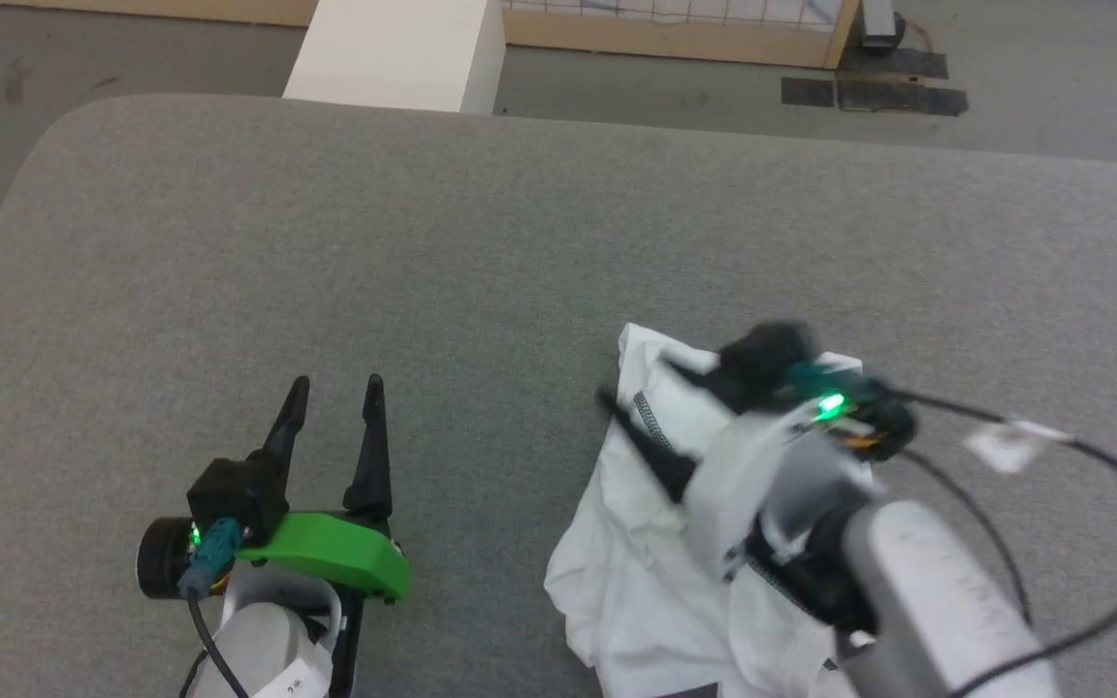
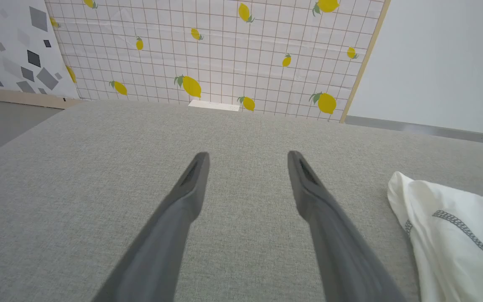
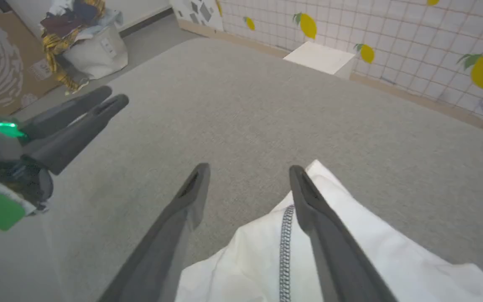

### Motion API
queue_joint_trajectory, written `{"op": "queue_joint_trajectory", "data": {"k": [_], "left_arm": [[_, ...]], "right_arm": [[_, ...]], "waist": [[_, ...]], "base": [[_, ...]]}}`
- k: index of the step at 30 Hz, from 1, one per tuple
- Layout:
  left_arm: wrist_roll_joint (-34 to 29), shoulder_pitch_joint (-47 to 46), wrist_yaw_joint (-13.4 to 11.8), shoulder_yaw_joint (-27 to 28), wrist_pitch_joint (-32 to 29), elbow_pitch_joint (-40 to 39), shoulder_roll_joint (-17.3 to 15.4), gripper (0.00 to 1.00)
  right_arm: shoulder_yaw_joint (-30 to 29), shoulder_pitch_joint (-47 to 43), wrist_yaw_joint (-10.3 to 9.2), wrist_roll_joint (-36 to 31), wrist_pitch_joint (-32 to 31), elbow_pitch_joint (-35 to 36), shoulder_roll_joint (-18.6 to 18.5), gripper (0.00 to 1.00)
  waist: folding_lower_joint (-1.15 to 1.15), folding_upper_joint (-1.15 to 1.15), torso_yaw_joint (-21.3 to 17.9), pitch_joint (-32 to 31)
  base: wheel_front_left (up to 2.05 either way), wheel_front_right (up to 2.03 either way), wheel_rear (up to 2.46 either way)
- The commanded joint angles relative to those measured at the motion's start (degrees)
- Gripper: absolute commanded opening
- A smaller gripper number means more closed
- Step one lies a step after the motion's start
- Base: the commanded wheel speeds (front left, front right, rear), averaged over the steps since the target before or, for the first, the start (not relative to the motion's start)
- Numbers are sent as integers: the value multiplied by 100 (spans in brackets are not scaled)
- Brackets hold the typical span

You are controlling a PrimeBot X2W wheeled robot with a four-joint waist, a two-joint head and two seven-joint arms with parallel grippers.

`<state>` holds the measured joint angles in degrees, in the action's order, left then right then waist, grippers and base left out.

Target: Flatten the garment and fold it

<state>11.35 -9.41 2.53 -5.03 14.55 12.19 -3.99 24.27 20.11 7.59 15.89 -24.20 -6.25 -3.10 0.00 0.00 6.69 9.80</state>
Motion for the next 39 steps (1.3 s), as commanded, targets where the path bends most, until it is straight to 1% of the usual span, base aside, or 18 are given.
{"op": "queue_joint_trajectory", "data": {"k": [1, 5, 7, 9, 12, 16, 19, 22, 26, 30, 31, 32, 33, 34, 37, 39], "left_arm": [[-94, 10, 25, 33, 45, -19, 16, 100], [-123, 45, 45, 82, 45, -49, 17, 100], [-132, 39, 55, 106, 45, -61, 18, 100], [-139, 34, 60, 127, 45, -74, 22, 100], [-155, 46, 66, 126, 45, -93, 31, 100], [-178, 60, 80, 100, 45, -109, 45, 100], [-180, 57, 108, 75, 45, -81, 52, 100], [-183, 69, 129, 67, 45, -50, 57, 100], [-188, 94, 141, 63, 45, -22, 65, 100], [-183, 121, 154, 68, 45, -7, 71, 100], [-179, 130, 155, 74, 45, -9, 73, 100], [-174, 141, 158, 83, 45, -12, 75, 100], [-171, 150, 160, 91, 45, -13, 76, 100], [-168, 160, 162, 98, 45, -14, 77, 100], [-162, 184, 160, 122, 45, -22, 82, 100], [-149, 201, 149, 149, 45, -54, 85, 100]], "right_arm": [[-316, -148, -10, 69, 254, 299, 11, 100], [-1397, -692, -10, 125, 774, 1018, 19, 100], [-1884, -980, -10, 217, 979, 1205, 20, 100], [-2297, -1246, -10, 344, 1148, 1207, 21, 100], [-2648, -1559, -10, 491, 1188, 971, 21, 100], [-2766, -1775, -10, 768, 966, 439, 22, 100], [-2639, -1810, -10, 988, 646, 80, 22, 100], [-2553, -1814, -10, 1020, 251, -224, 22, 100], [-2539, -1749, -10, 979, -202, -466, 22, 100], [-2494, -1723, -10, 1111, -590, -621, 22, 100], [-2484, -1723, -10, 1132, -673, -644, 22, 92], [-2462, -1717, -10, 1123, -759, -647, 22, 45], [-2452, -1707, -10, 1110, -807, -634, 22, 45], [-2428, -1684, -10, 1061, -847, -594, 22, 0], [-2397, -1601, -10, 890, -877, -453, 22, 0], [-2320, -1489, -10, 477, -884, -286, 22, 0]], "waist": [[0, 0, -108, -89], [0, 0, -220, -157], [0, 0, -257, -173], [0, 0, -281, -185], [0, 0, -297, -194], [0, 0, -288, -181], [0, 0, -251, -175], [0, 0, -216, -189], [0, 0, -172, -213], [0, 0, -147, -252], [0, 0, -148, -261], [0, 0, -152, -266], [0, 0, -157, -268], [0, 0, -169, -270], [0, 0, -231, -272], [0, 0, -318, -247]], "base": [[0, 0, 0], [0, 0, 0], [0, 0, 0], [0, 0, 0], [0, 0, 0], [0, 0, 0], [0, 0, 0], [0, 0, 0], [0, 0, 0], [0, 0, 0], [0, 0, 0], [0, 0, 0], [0, 0, 0], [0, 0, 0], [0, 0, 0], [0, 0, 0]]}}
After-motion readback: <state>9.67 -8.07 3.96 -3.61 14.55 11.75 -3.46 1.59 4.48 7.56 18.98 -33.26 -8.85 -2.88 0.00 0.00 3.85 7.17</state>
